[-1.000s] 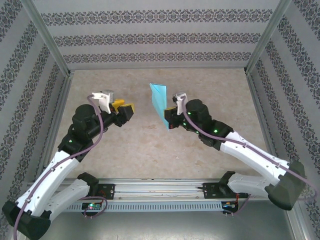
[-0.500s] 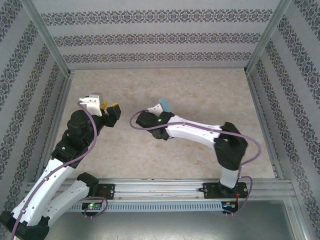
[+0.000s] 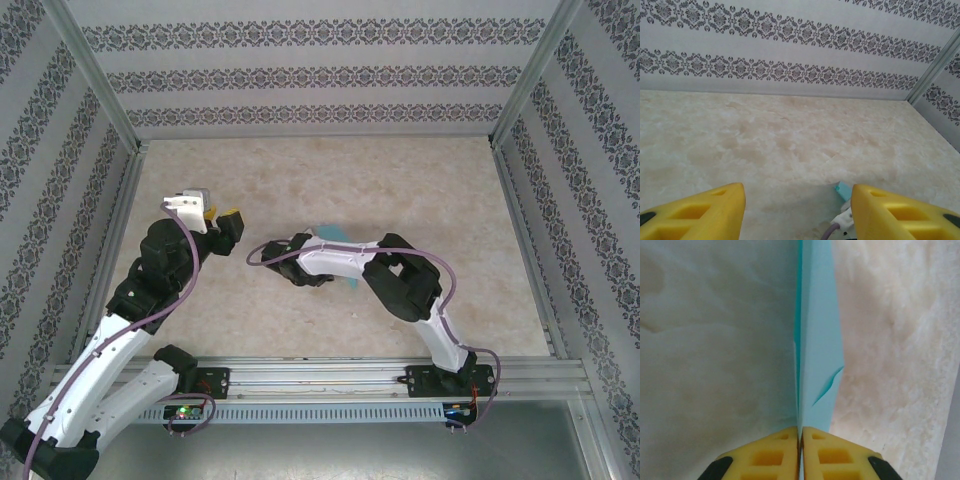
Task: Fold a paper plane with a square sheet of paper (fold left side to right side)
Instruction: Turn over the paper at the center of the table.
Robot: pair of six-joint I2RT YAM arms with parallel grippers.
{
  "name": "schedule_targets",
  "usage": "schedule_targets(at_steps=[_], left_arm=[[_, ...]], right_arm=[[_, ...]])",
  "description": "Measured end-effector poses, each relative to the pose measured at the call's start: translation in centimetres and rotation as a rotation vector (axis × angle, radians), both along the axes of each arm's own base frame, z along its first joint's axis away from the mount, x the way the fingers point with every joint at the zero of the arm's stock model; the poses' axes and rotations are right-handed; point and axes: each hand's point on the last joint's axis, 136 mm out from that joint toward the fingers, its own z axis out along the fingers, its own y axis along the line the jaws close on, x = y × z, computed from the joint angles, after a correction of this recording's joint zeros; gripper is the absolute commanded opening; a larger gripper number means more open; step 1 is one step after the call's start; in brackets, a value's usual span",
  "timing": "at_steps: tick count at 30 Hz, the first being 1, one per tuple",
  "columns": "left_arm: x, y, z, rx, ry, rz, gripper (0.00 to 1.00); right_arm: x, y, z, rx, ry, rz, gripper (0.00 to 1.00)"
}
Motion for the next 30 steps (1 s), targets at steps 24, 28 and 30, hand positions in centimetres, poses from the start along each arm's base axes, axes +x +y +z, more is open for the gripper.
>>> schedule_targets(at_steps=[24,28,30], left_arm=[[1.8,-3.8,-4.7,-0.044,0.176,-0.129,0.67],[2.5,-5.2,-7.2,-0.090,0.262,-0.165,0.66],[2.6,-5.8,-8.5,-0.112,0.303,-0.175,0.62]], right_arm=[[-1.6,0.5,5.4,0.462,0.000,-0.036,0.83],[-1.1,-1.7,8.3,0.584,-0.079,-0.051,0.94],[-0.9,-3.0,9.2,0.635,-0.113,-0.069,0.98]])
